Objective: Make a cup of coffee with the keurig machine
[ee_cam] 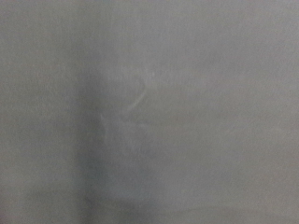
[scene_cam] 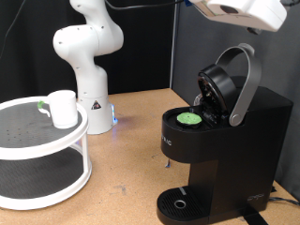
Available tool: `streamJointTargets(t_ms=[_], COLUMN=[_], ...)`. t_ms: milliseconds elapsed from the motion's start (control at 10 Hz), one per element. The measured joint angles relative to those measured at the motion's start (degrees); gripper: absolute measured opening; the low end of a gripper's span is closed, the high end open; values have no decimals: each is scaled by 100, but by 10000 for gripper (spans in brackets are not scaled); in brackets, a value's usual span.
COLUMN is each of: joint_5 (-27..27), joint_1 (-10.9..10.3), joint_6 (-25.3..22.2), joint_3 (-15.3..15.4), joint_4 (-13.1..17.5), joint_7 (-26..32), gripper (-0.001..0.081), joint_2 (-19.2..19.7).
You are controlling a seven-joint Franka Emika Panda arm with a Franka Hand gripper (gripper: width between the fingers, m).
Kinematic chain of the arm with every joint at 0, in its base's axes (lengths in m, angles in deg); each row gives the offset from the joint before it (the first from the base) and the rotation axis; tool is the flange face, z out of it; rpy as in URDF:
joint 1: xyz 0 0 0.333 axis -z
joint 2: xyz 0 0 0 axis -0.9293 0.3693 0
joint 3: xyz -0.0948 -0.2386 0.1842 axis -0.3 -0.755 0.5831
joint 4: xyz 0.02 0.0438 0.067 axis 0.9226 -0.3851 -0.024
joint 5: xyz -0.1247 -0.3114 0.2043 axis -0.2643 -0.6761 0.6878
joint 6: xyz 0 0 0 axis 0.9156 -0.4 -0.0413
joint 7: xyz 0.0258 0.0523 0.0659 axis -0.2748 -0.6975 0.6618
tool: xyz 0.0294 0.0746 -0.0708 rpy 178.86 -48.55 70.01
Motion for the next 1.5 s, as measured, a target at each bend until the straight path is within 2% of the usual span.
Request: streamJointTargets(t_ms=[300,500,900,1500], joint_5=[-274,-270,-263,-404], joint_1=[-37,-61,-28,224], joint_6=[401,497,325,45], joint_3=[200,305,290,48], joint_4=[-123,-140,-198,-420], joint_7=[-52,-52,36,212], gripper=[1,1,1,1], joint_2=[185,232,184,-114])
